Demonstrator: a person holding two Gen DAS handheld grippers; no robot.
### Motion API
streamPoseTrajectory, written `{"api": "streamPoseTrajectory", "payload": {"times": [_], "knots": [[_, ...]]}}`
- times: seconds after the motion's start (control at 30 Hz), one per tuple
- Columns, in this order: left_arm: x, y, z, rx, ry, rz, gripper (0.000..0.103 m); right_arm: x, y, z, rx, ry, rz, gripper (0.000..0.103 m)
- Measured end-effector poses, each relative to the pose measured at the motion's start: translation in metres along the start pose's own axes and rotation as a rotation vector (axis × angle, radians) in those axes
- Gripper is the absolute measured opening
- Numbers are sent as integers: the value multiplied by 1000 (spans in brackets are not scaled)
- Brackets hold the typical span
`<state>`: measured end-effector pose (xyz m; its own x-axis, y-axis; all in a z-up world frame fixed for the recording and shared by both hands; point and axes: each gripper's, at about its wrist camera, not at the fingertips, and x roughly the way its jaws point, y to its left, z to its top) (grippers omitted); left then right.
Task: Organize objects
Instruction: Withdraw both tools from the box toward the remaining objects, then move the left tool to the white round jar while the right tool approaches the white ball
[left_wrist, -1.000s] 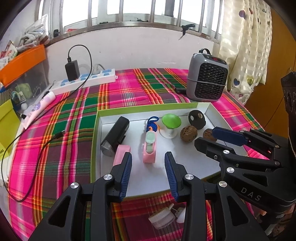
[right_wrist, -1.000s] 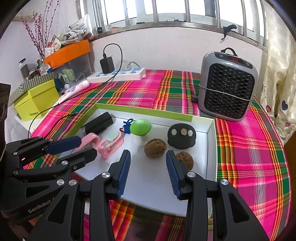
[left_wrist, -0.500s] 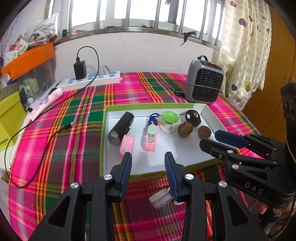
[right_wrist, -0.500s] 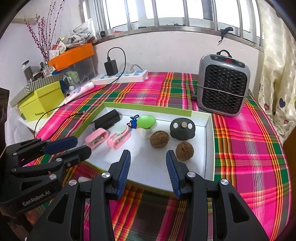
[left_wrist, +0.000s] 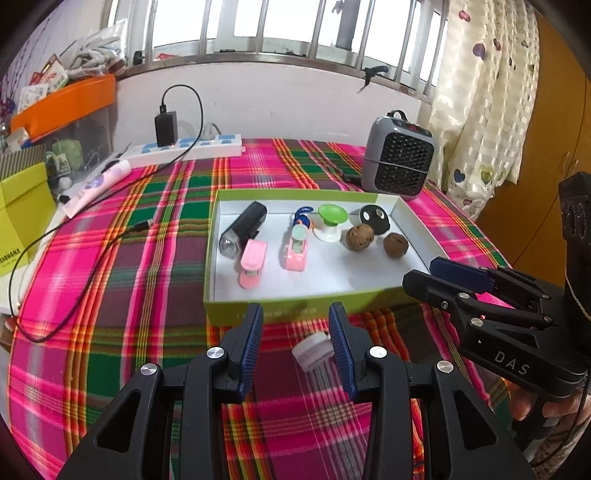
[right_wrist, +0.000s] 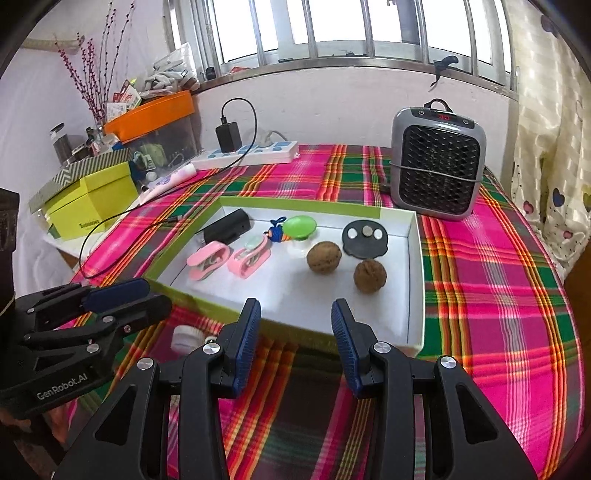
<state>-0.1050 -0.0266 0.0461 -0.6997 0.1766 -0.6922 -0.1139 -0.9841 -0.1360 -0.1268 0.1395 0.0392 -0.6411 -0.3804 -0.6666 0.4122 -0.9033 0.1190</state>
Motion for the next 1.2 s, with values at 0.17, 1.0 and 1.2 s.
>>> {"api": "streamPoseTrajectory", "payload": {"times": [0.17,1.0,1.2], "knots": [[0,-2,-8,0,12,-10,35,-3,2,-8,-7,-1,5,41],[20,-9,-25,-14,82,-40,38,-3,-4,-26,26,31,28,41],[25,-5,-25,-25,91,-29,38,-1,-1,-27,15,39,32,41]]}}
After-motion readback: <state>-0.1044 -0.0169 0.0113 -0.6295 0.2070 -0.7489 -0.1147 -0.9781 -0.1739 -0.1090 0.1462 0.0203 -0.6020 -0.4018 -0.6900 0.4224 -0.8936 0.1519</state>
